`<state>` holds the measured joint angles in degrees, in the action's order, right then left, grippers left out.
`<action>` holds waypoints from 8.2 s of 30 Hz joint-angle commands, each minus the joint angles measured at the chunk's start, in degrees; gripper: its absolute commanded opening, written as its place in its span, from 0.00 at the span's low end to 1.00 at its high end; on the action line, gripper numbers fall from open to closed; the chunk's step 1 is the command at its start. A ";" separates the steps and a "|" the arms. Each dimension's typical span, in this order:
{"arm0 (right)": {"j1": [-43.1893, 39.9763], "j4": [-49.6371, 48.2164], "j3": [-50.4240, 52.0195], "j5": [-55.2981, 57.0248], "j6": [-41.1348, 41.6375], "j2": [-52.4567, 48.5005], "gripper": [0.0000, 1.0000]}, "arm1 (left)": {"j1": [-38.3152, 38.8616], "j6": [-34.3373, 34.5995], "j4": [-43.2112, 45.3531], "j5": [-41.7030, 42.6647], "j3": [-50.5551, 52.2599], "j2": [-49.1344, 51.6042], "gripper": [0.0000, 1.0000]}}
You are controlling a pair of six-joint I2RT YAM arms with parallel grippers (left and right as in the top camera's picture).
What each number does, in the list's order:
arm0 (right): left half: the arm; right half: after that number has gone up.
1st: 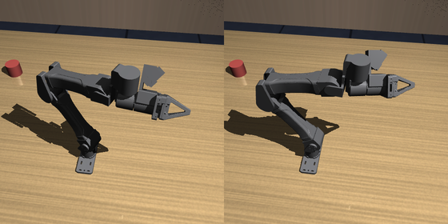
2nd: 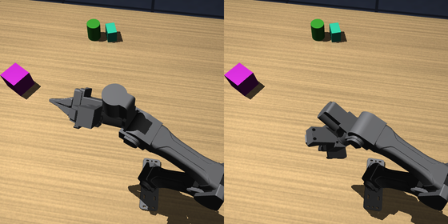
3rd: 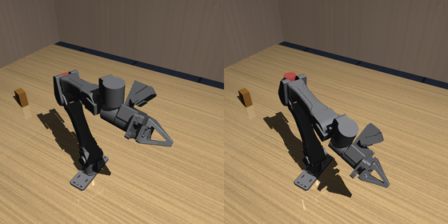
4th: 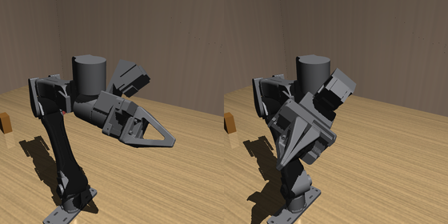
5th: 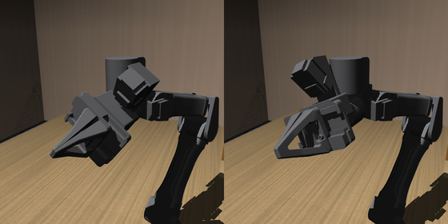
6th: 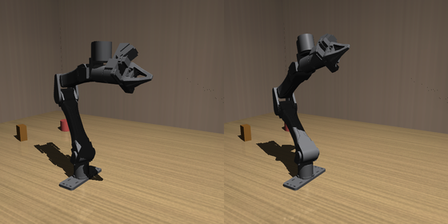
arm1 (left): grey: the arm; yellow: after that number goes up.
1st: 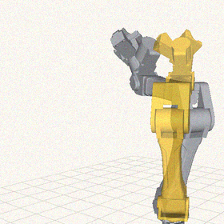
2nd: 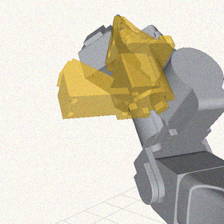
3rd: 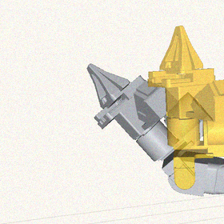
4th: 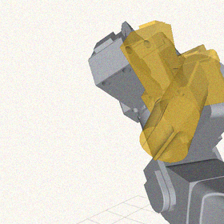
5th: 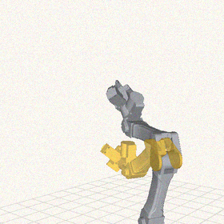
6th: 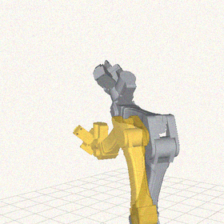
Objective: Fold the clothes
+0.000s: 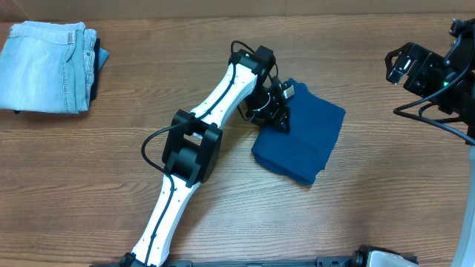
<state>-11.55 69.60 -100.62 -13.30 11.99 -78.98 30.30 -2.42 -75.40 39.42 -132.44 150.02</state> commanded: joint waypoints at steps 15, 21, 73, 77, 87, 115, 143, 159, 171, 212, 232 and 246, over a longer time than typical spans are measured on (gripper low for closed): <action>-0.15 -0.33 -1.40 -0.22 0.22 0.20 1.00 | -3.76 8.59 1.95 -4.13 0.48 -18.73 0.04; -0.15 -0.48 -1.40 -0.22 0.22 0.20 1.00 | -4.20 17.16 4.13 -14.27 0.48 -28.57 0.04; -0.13 7.54 -1.40 -0.24 0.22 0.20 1.00 | -52.48 29.22 49.81 -24.57 0.50 -25.03 0.04; -0.13 7.56 -1.40 -0.26 0.24 0.20 1.00 | -52.92 29.22 55.47 -24.81 0.50 -22.95 0.04; -0.13 9.68 -1.40 -0.28 0.26 0.20 1.00 | -53.18 32.65 69.83 -25.90 0.50 -20.06 0.06; -0.09 9.03 -1.40 -3.37 0.28 0.20 1.00 | -53.18 26.27 71.01 -18.08 -0.15 -15.43 0.04; -0.09 10.67 -1.40 -4.85 1.60 0.20 1.00 | -52.87 13.14 76.56 -23.17 -0.59 -14.78 0.04; -0.09 11.06 -1.40 -5.22 1.81 0.20 1.00 | -52.78 6.64 78.60 -24.57 -3.85 -11.45 0.04; -0.09 11.08 -1.40 -7.37 1.79 0.20 1.00 | -52.78 3.87 75.21 -24.26 -3.82 -6.25 0.04; -0.09 7.39 -1.40 -5.90 1.31 0.20 1.00 | -62.88 11.06 32.76 -18.25 -3.85 -21.90 0.04; -0.09 10.54 -1.40 -6.08 -0.04 0.20 1.00 | -63.76 21.07 13.16 -23.61 -3.85 -22.05 0.04; -0.09 10.73 -1.40 -6.14 -0.20 0.20 1.00 | -61.24 26.88 44.41 -4.37 -3.85 -24.79 0.04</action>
<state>-11.60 80.44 -100.62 -19.27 12.16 -78.98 -33.19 20.93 -33.26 30.24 -134.93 130.15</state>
